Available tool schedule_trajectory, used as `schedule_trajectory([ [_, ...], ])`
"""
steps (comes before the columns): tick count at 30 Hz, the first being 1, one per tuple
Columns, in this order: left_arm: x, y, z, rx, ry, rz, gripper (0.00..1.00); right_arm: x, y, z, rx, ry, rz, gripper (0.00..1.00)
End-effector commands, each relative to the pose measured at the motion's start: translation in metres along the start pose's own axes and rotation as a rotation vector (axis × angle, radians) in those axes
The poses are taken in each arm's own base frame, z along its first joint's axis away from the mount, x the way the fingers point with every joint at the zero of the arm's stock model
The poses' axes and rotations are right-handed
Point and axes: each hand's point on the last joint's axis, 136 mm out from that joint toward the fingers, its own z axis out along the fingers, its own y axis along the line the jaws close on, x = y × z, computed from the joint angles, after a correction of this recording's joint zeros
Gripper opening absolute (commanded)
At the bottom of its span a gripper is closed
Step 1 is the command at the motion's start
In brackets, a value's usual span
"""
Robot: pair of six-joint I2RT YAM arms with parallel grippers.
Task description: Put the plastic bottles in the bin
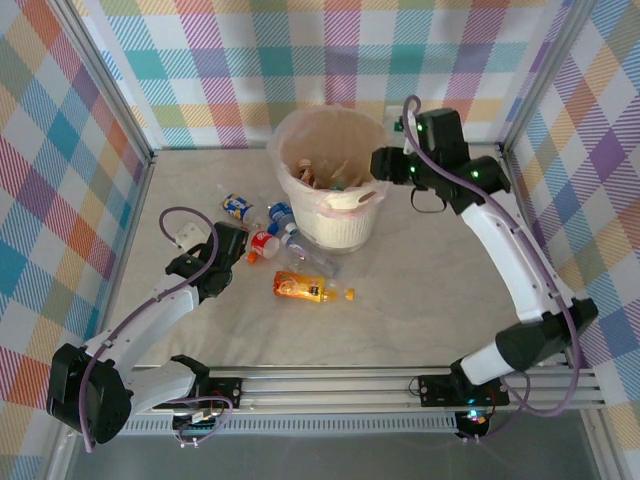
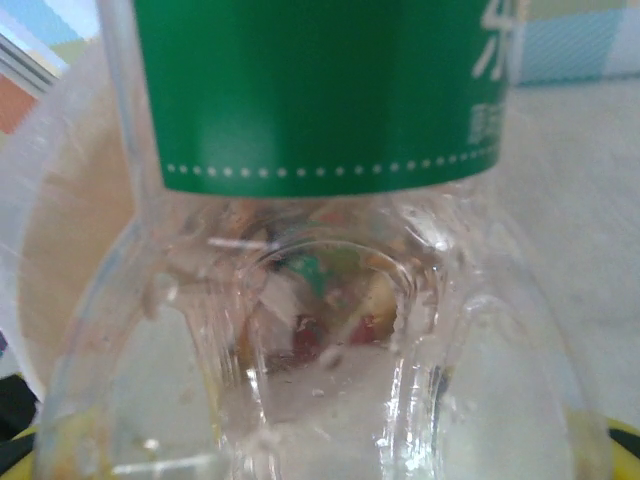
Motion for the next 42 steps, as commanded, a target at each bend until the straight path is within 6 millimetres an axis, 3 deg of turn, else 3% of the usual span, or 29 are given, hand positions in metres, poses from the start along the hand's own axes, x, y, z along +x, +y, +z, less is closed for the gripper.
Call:
schedule_trajectory([
  [1, 0.003, 0.006, 0.005, -0.017, 0.008, -0.022, 1.00, -0.020, 0.021, 0.001, -0.080, -0.016, -0.055, 0.33],
  [10, 0.006, 0.006, 0.006, -0.014, 0.023, -0.026, 1.00, -0.041, 0.034, 0.060, -0.110, 0.053, -0.084, 0.33],
  [18, 0.009, 0.007, 0.007, -0.015, 0.035, -0.028, 1.00, -0.022, 0.021, 0.104, -0.061, 0.172, -0.116, 0.37],
  [35, 0.011, 0.000, 0.011, -0.003, 0.055, -0.027, 1.00, 0.025, -0.009, 0.148, 0.042, 0.338, -0.180, 0.50],
  [42, 0.013, -0.003, 0.013, -0.004, 0.074, -0.017, 1.00, 0.026, -0.011, 0.152, 0.050, 0.340, -0.187, 0.67],
])
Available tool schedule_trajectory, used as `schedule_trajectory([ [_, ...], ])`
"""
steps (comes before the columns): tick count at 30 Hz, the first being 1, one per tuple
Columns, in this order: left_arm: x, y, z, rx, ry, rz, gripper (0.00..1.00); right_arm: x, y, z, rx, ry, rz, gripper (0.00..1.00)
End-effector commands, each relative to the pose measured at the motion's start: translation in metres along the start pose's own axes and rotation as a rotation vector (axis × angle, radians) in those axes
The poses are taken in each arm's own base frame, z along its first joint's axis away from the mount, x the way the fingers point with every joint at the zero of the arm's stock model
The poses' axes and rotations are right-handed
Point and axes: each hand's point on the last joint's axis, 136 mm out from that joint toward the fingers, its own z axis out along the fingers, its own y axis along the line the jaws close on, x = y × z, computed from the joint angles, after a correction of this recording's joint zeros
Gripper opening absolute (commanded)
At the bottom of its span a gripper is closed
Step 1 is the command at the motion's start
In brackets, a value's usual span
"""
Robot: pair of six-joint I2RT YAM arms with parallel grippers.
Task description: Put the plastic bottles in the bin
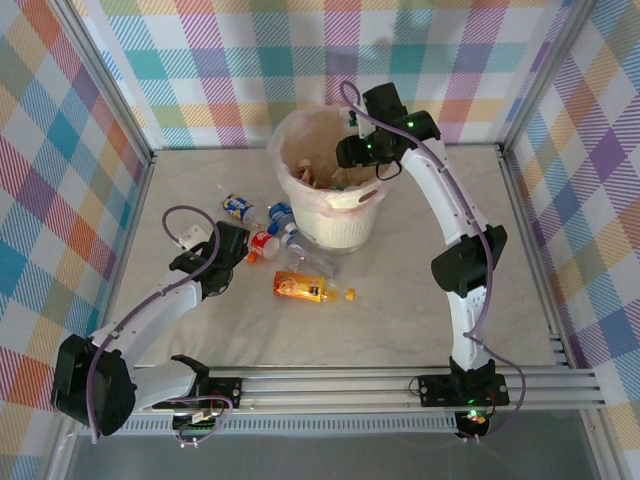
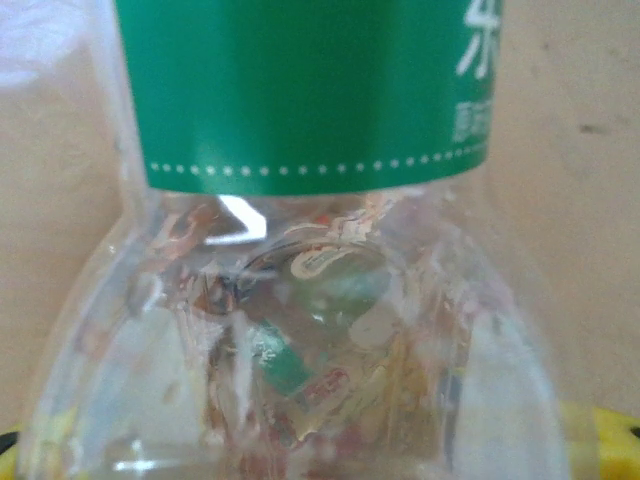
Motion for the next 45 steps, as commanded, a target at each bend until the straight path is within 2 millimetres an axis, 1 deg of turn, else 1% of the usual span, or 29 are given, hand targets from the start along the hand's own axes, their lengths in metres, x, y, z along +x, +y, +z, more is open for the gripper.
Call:
schedule_trajectory([
  [1, -0.003, 0.001, 0.002, -0.006, 0.005, -0.005, 1.00, 0.012, -0.002, 0.016, 0.009, 0.059, -0.009, 0.71],
  [4, -0.004, 0.001, 0.002, -0.002, 0.006, -0.010, 1.00, 0.008, 0.000, 0.008, 0.004, 0.042, -0.012, 0.82],
  [11, -0.006, 0.002, 0.002, -0.003, 0.006, -0.019, 1.00, -0.006, 0.009, -0.014, -0.025, -0.012, -0.017, 1.00],
  [16, -0.006, 0.002, 0.006, -0.008, 0.023, -0.016, 1.00, -0.019, 0.017, -0.040, -0.053, -0.068, -0.015, 1.00],
  [22, -0.008, -0.004, 0.015, -0.012, 0.063, -0.017, 1.00, -0.029, 0.022, -0.082, -0.065, -0.147, -0.003, 1.00],
  [25, -0.010, -0.008, 0.021, -0.014, 0.075, -0.023, 1.00, -0.029, 0.019, -0.105, -0.035, -0.177, 0.013, 1.00],
  [28, -0.012, -0.012, 0.027, -0.020, 0.079, -0.024, 1.00, -0.025, 0.009, -0.126, 0.019, -0.205, 0.031, 1.00],
  [32, -0.013, -0.013, 0.039, -0.042, 0.094, -0.033, 1.00, -0.011, -0.009, -0.147, 0.112, -0.230, 0.052, 1.00],
  [34, -0.012, -0.013, 0.046, -0.050, 0.107, -0.043, 1.00, 0.000, -0.020, -0.155, 0.166, -0.238, 0.065, 1.00],
  [37, -0.014, -0.014, 0.058, -0.053, 0.122, -0.065, 1.00, 0.023, -0.039, -0.164, 0.245, -0.241, 0.101, 1.00],
  [41, -0.017, -0.019, 0.070, -0.043, 0.137, -0.081, 1.00, 0.052, -0.057, -0.167, 0.281, -0.243, 0.163, 1.00],
  [45, -0.021, -0.023, 0.082, -0.041, 0.144, -0.080, 1.00, 0.083, -0.074, -0.160, 0.312, -0.205, 0.226, 1.00],
])
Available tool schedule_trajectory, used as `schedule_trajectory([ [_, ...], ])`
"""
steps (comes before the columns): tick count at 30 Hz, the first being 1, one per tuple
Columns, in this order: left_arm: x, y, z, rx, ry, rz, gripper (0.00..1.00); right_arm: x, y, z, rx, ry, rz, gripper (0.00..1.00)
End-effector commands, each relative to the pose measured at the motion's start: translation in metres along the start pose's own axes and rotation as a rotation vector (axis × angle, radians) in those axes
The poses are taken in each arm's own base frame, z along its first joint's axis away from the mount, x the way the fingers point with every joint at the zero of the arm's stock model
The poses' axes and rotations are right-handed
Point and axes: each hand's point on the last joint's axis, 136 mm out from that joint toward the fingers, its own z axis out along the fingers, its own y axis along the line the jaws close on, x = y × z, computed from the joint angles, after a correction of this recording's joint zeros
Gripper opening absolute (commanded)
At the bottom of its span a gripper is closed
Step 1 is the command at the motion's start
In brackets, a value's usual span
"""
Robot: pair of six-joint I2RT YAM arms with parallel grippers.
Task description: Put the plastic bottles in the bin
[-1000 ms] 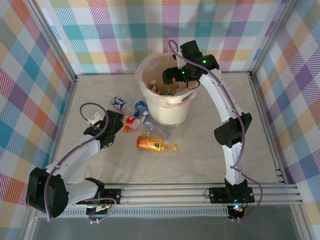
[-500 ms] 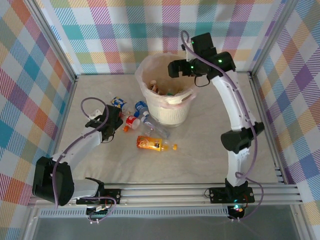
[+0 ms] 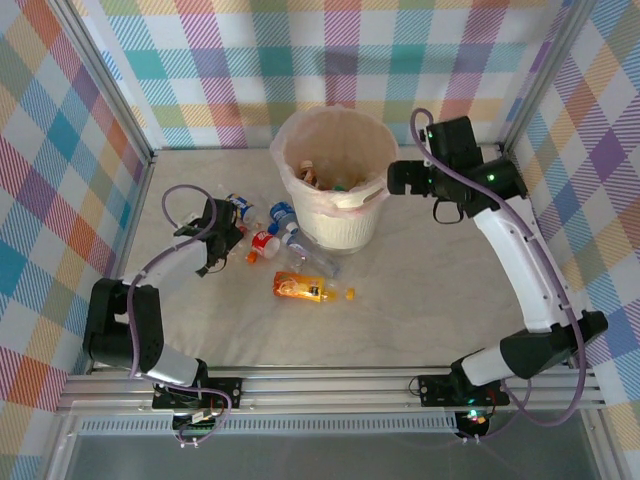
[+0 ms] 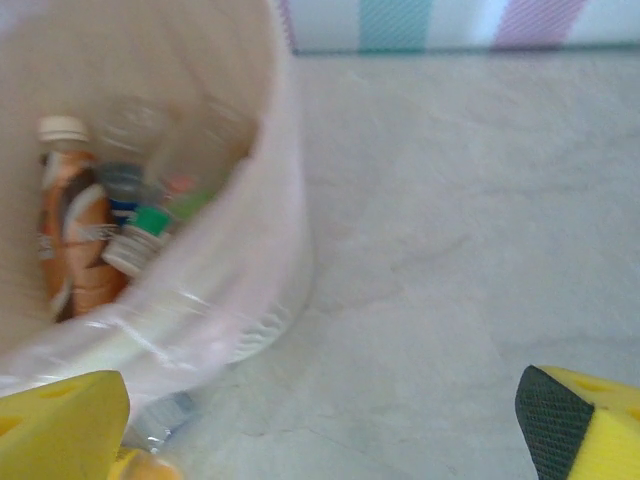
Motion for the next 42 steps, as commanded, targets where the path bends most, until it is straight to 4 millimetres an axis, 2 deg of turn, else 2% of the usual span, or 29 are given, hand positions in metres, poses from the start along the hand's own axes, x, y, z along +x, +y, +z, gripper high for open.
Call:
schedule_trajectory([
  [1, -0.014, -0.015, 0.005, 0.043, -0.008, -0.011, 1.00, 0.007, -0.016, 0.002, 0.040, -0.028, 0.080, 1.00],
  [5, -0.014, -0.020, 0.018, 0.060, 0.018, -0.026, 1.00, 0.029, -0.024, 0.012, 0.055, 0.014, 0.120, 1.00],
  [10, -0.011, -0.022, 0.036, 0.039, 0.054, -0.029, 0.98, 0.046, -0.024, 0.023, 0.039, 0.043, 0.161, 1.00],
  [23, -0.001, -0.020, 0.060, 0.013, 0.114, -0.043, 0.88, 0.089, -0.030, 0.043, 0.059, 0.131, 0.241, 1.00],
  [31, 0.009, -0.008, 0.067, -0.018, 0.135, -0.051, 0.81, 0.106, -0.036, 0.048, 0.085, 0.168, 0.269, 1.00],
  [37, 0.014, -0.001, 0.067, -0.032, 0.141, -0.049, 0.67, 0.121, -0.040, 0.055, 0.114, 0.209, 0.282, 1.00],
  [42, 0.012, 0.002, 0.061, -0.032, 0.137, -0.049, 0.59, 0.132, -0.044, 0.059, 0.143, 0.237, 0.293, 1.00],
])
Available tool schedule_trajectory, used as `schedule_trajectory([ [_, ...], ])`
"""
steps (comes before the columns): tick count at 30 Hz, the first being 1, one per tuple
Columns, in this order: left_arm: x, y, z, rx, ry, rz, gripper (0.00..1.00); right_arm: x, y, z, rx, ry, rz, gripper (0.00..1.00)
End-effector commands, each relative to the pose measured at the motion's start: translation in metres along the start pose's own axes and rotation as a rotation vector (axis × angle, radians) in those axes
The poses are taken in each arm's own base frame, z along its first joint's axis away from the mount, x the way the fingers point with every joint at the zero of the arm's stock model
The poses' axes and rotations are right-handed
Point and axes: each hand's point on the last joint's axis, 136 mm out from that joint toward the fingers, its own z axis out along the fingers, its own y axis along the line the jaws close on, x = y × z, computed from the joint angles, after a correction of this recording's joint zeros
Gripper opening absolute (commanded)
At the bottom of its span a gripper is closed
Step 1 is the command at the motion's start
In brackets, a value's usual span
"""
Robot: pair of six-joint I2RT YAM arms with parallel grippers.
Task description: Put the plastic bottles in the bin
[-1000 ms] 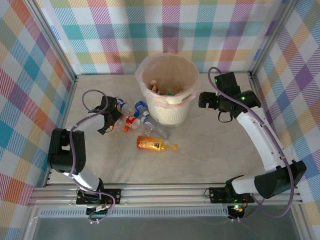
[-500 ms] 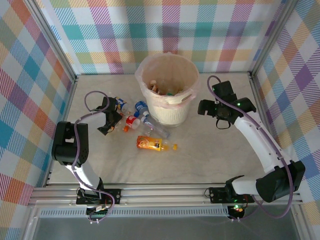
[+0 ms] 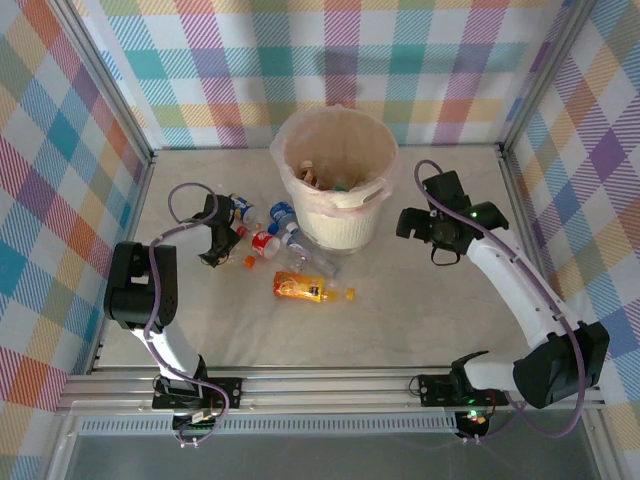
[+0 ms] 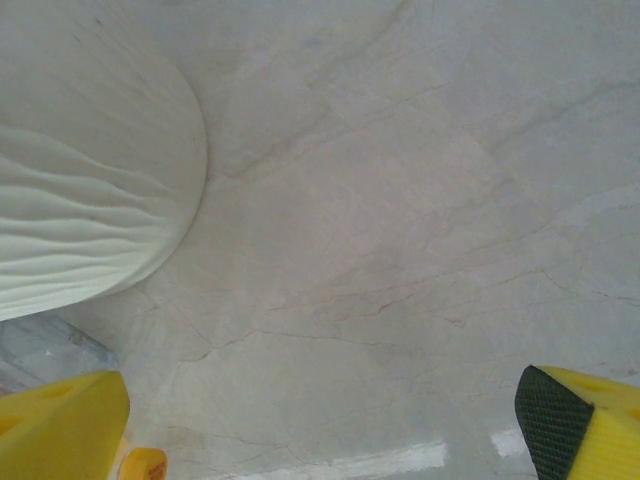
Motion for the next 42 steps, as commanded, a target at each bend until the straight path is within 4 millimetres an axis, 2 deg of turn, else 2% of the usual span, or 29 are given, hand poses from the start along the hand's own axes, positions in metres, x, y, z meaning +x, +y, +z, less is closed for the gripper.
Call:
schedule_trajectory([
  [1, 0.000, 0.013, -0.007, -0.020, 0.005, -0.007, 0.58, 0.005, -0.008, 0.003, 0.027, 0.009, 0.033, 1.00],
  [8, -0.013, 0.011, -0.038, 0.019, -0.038, 0.001, 0.56, 0.013, -0.014, 0.008, 0.056, 0.028, 0.040, 1.00],
  [15, -0.033, -0.003, -0.098, 0.134, -0.094, 0.018, 0.56, 0.024, -0.019, 0.018, 0.082, 0.067, 0.051, 1.00],
  [21, -0.051, -0.031, -0.162, 0.326, -0.180, 0.037, 0.56, 0.034, -0.022, 0.029, 0.100, 0.102, 0.060, 1.00],
  [27, -0.070, -0.069, -0.230, 0.534, -0.273, 0.060, 0.56, 0.047, -0.030, 0.038, 0.135, 0.130, 0.097, 1.00],
  [32, -0.082, -0.115, -0.282, 0.698, -0.333, 0.108, 0.56, 0.051, -0.034, 0.043, 0.164, 0.142, 0.139, 1.00],
  [38, -0.083, -0.176, -0.338, 0.867, -0.389, 0.194, 0.57, 0.055, -0.033, 0.049, 0.170, 0.162, 0.147, 1.00],
  [42, -0.076, -0.217, -0.366, 0.964, -0.418, 0.265, 0.57, 0.055, -0.032, 0.053, 0.165, 0.167, 0.154, 1.00],
])
